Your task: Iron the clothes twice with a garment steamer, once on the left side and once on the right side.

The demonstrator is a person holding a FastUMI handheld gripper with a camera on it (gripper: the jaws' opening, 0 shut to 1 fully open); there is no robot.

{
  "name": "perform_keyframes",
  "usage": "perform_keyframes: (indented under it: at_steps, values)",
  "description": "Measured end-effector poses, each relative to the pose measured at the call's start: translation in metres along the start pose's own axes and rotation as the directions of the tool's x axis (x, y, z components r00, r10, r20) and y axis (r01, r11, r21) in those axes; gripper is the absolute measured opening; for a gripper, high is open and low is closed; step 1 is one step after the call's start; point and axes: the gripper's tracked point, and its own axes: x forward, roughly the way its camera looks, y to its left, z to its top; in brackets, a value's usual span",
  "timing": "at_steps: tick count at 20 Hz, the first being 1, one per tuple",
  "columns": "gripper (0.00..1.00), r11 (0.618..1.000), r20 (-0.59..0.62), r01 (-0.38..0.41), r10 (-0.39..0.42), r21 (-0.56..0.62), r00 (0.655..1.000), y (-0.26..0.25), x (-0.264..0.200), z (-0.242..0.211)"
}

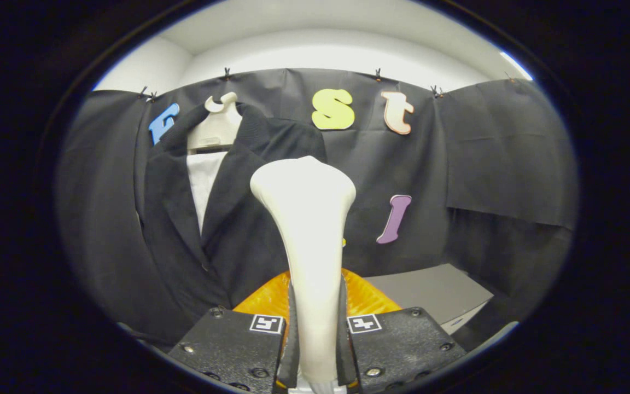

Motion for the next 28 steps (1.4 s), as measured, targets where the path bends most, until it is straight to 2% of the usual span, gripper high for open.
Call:
perform_keyframes:
  at_steps: [4,10,21,28]
  values:
    - [0.29,1.000,0.033,0.003,-0.003,-0.027,0.999,0.038,0.017,0.020]
    - [0.29,0.998,0.031,0.011,-0.009,-0.056,0.999,0.066,0.052,0.028]
    - [0.30,0.998,-0.003,0.022,-0.022,-0.064,1.000,0.057,0.061,0.001]
    - [0.30,0.998,-0.042,0.010,-0.013,-0.058,0.999,0.052,0.062,-0.034]
